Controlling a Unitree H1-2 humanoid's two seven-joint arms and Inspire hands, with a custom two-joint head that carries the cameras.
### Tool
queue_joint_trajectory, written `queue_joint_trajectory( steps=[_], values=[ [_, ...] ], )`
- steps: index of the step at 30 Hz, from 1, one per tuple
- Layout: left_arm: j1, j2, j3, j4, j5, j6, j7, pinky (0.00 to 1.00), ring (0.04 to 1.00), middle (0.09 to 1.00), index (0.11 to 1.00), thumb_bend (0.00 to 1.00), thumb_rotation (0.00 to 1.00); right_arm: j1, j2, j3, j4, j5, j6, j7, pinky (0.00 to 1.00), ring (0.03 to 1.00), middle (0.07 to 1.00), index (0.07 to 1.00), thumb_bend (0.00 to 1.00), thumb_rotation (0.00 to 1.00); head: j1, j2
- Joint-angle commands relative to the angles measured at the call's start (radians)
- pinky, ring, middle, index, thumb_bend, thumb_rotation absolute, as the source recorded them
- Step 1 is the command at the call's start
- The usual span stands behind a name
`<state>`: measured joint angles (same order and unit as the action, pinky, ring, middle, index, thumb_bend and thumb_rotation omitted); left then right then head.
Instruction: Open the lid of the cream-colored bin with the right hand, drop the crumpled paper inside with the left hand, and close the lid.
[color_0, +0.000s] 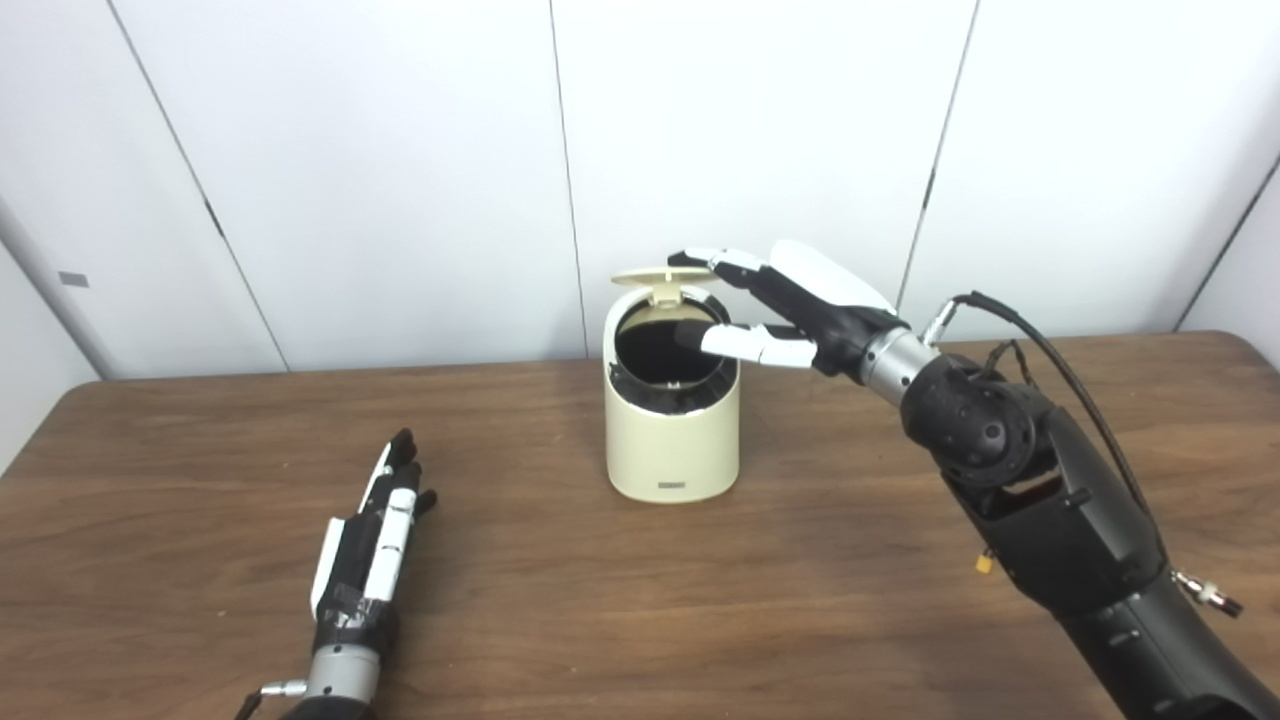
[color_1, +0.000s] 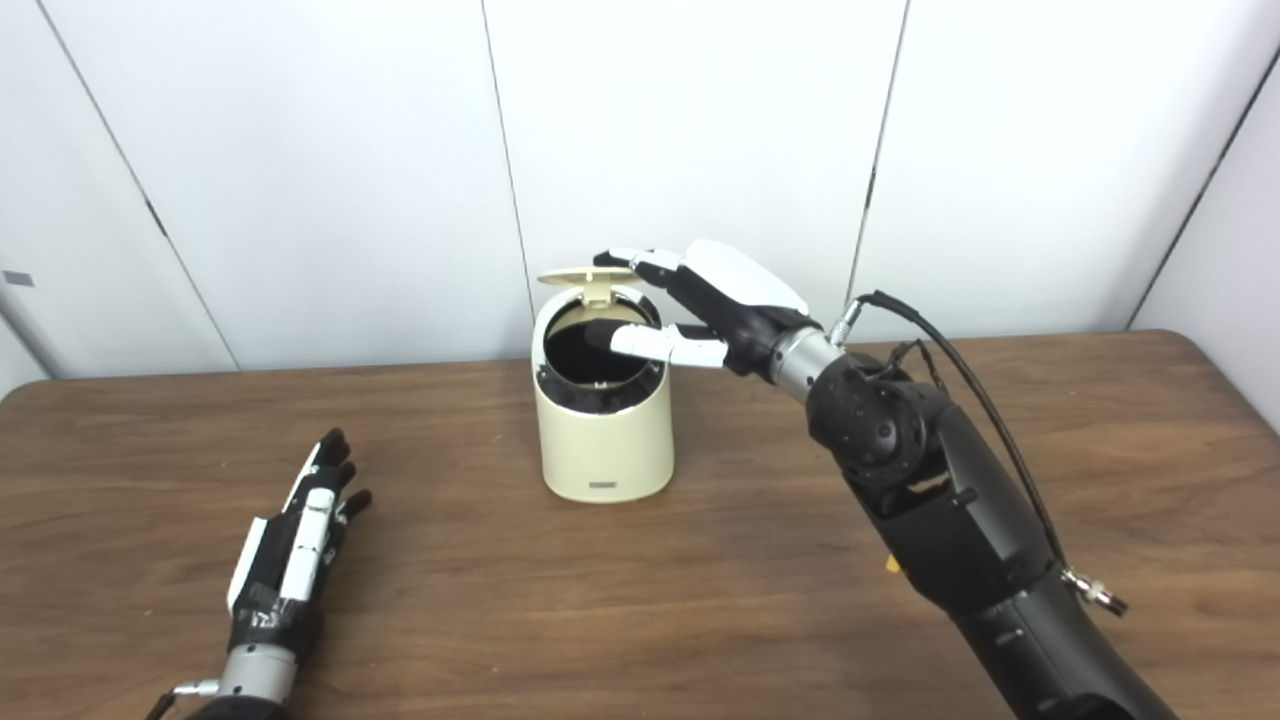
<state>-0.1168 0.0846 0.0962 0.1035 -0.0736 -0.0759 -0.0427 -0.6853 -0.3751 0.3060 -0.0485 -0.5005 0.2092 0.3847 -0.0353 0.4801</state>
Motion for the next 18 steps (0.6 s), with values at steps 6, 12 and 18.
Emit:
queue_joint_trajectory(
  steps=[6,12,18],
  values=[
    [0.040,-0.038,-0.017,0.045,-0.005,-0.008,0.005,0.92,1.000,1.000,1.000,0.54,0.87,-0.014,-0.031,-0.009,-0.065,-0.020,-0.022,0.021,0.92,1.000,0.938,0.893,0.61,1.00,0.002,0.009],
    [0.039,-0.039,-0.017,0.042,-0.002,-0.002,0.006,0.93,1.000,1.000,1.000,0.56,0.87,0.002,-0.047,-0.004,-0.073,-0.031,-0.063,0.033,0.93,1.000,0.945,0.893,0.62,1.00,0.008,0.020],
    [0.036,-0.039,-0.025,0.042,0.016,-0.002,0.012,0.94,1.000,1.000,1.000,0.56,0.88,0.023,-0.066,0.014,-0.090,-0.087,-0.101,0.030,0.94,1.000,0.946,0.890,0.61,1.00,0.010,0.020]
  ],
)
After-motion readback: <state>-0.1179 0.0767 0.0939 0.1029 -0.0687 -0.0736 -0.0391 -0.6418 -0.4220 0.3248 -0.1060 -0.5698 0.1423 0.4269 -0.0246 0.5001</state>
